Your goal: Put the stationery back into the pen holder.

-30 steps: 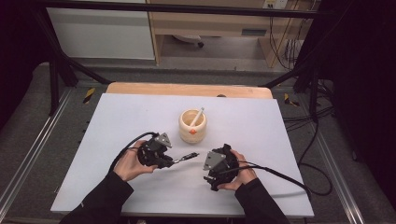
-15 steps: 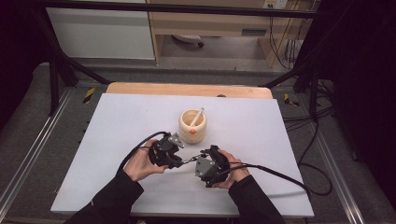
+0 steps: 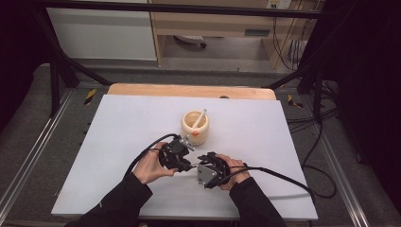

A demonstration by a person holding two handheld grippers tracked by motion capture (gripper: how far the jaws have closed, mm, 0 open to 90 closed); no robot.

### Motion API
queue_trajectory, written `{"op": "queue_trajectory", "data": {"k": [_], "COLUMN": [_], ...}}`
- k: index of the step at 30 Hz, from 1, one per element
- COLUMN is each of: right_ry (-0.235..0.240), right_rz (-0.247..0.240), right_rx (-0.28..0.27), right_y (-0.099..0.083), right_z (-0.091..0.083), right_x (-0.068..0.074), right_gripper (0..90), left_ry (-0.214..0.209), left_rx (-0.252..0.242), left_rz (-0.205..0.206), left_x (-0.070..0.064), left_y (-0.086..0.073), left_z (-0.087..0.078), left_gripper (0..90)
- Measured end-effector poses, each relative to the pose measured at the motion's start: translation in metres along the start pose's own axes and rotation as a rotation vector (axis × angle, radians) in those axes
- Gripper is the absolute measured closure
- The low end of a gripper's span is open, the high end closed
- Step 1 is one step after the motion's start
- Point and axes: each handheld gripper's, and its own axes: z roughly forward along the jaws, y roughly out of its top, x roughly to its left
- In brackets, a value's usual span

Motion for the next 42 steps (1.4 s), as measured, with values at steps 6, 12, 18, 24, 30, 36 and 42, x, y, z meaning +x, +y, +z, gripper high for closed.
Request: {"op": "queue_trajectory", "data": {"k": [6, 12, 18, 24, 30, 36, 42], "right_ry": [0.001, 0.015, 0.031, 0.04, 0.035, 0.028, 0.018], "right_rz": [-0.058, -0.065, -0.057, -0.054, -0.032, 0.008, 0.031], "right_rx": [-0.014, -0.008, -0.007, -0.003, -0.008, 0.012, 0.022], "right_y": [0.0, 0.0, 0.001, 0.001, 0.001, -0.003, -0.005], "right_z": [0.001, 0.002, 0.002, 0.001, 0.0, -0.003, -0.004], "right_x": [0.003, 0.004, 0.005, 0.005, 0.002, -0.003, -0.009], "right_gripper": [64.0, 70.3, 77.1, 78.6, 79.3, 79.5, 79.5], "left_ry": [-0.01, -0.018, -0.021, -0.018, 0.011, 0.04, 0.09], "left_rx": [0.008, 0.01, 0.018, 0.002, -0.042, -0.09, -0.134], "left_rz": [0.002, 0.003, 0.009, 0.028, 0.042, 0.026, 0.018], "left_x": [-0.003, -0.005, -0.006, -0.007, -0.007, -0.002, 0.005], "left_y": [0.003, 0.005, 0.006, 0.005, -0.001, -0.016, -0.037], "left_z": [0.003, 0.004, 0.005, 0.004, -0.001, -0.013, -0.019], "left_gripper": [79.5, 79.5, 79.5, 79.3, 75.9, 65.0, 48.9]}}
